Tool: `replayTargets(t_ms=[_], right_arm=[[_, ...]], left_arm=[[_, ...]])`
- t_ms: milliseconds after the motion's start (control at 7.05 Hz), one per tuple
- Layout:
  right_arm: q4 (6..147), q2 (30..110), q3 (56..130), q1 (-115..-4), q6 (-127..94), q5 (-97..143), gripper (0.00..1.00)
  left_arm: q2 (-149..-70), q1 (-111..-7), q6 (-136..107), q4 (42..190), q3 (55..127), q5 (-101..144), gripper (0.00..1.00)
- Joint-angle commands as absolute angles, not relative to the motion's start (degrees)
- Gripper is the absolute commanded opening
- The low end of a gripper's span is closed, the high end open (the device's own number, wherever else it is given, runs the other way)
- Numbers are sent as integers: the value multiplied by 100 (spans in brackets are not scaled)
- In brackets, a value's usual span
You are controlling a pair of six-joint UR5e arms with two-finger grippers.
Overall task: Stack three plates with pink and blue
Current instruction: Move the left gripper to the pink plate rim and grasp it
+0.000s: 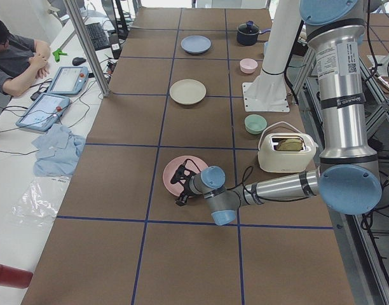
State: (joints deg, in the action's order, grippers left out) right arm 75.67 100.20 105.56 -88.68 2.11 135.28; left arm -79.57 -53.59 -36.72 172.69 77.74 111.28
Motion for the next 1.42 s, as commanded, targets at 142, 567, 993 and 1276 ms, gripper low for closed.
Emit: replayTargets(t_ms=[142, 567, 993, 1276], right_arm=[[7567, 10055, 10556, -8868, 211, 13526, 100], [7559, 10055, 10564, -8868, 211, 13526, 100], [7559, 10055, 10564, -8868, 211, 13535, 100], [7559, 10055, 10564, -8868, 220, 13526, 100]], left_arm=[[-7989, -5317, -3665, 17270, 7682, 11101, 18], [-8059, -5317, -3691, 17314, 7778, 11179, 0], [-8095, -5422, -3691, 17253, 8410, 12341, 0], [-8217, -5616, -3770, 16905, 9066, 12419, 0]])
